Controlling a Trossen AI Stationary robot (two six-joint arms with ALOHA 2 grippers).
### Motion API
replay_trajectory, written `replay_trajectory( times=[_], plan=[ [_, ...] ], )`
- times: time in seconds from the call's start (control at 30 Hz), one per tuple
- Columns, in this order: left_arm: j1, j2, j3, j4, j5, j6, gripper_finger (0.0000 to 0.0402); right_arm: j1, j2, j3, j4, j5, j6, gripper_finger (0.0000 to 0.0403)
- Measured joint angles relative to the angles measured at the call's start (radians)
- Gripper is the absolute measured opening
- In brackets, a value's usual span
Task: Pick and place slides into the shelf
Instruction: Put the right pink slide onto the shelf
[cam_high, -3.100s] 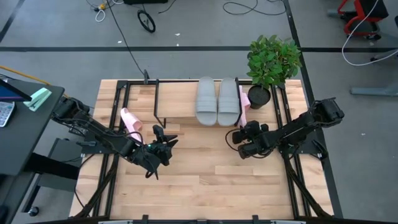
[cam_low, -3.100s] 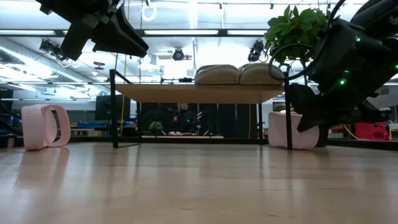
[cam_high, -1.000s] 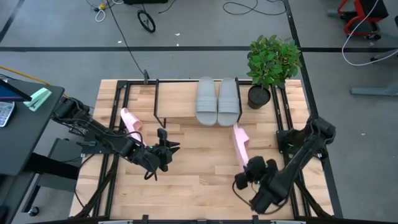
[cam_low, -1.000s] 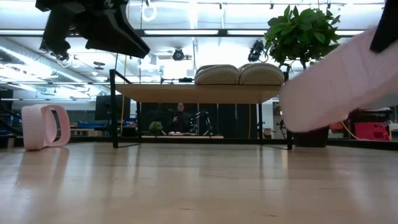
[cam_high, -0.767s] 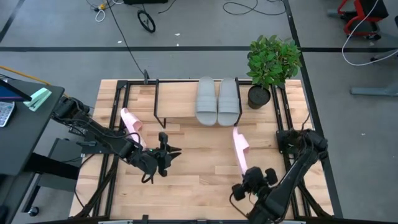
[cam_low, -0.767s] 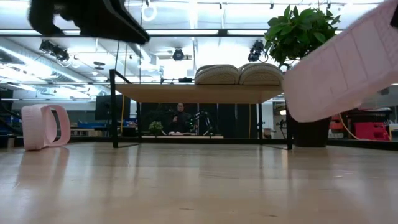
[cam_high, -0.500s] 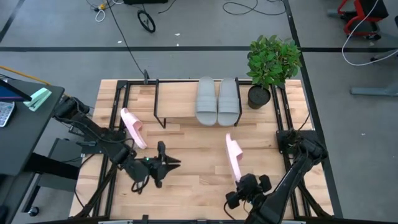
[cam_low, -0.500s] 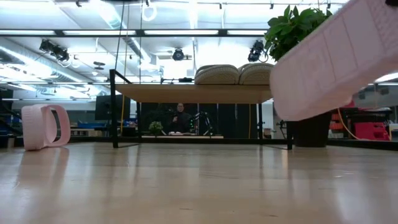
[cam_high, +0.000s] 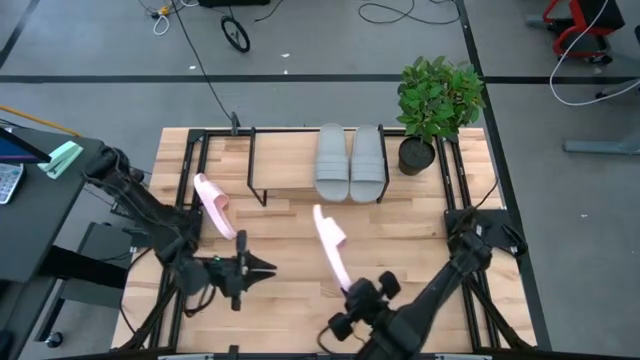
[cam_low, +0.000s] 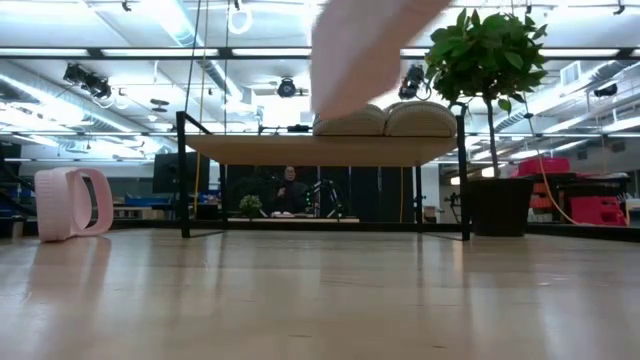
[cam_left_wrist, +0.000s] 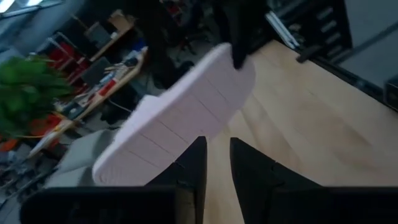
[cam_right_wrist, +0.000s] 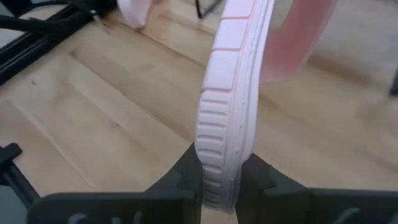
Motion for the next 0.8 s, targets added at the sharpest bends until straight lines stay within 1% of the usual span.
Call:
replay_trajectory(
  times=[0.13, 0.3, 0.4, 0.5, 0.67, 0.8],
  plan=[
    [-0.019, -0.100, 0.000, -0.048, -0.044, -0.008, 0.0070, -0.045, 0.003, 0.073, -0.001, 0.049, -0.163, 0.0058],
    [-0.024, -0.256, 0.000, -0.172, -0.114, -0.110, 0.0072, -0.099, -0.037, 0.079, -0.003, 0.085, -0.346, 0.0058],
    [-0.023, -0.353, 0.000, -0.239, -0.122, -0.178, 0.0077, -0.138, -0.055, 0.079, -0.004, 0.094, -0.472, 0.0058],
    [-0.024, -0.432, 0.000, -0.263, -0.121, -0.204, 0.0080, -0.182, -0.065, 0.079, -0.002, 0.089, -0.589, 0.0058],
    [-0.024, -0.510, 0.000, -0.280, -0.151, -0.205, 0.0071, -0.260, -0.096, 0.079, 0.053, 0.091, -0.745, 0.0058],
    [-0.024, -0.523, 0.000, -0.331, -0.207, -0.211, 0.0064, -0.307, -0.107, 0.079, 0.190, 0.100, -0.929, 0.0058]
  ],
)
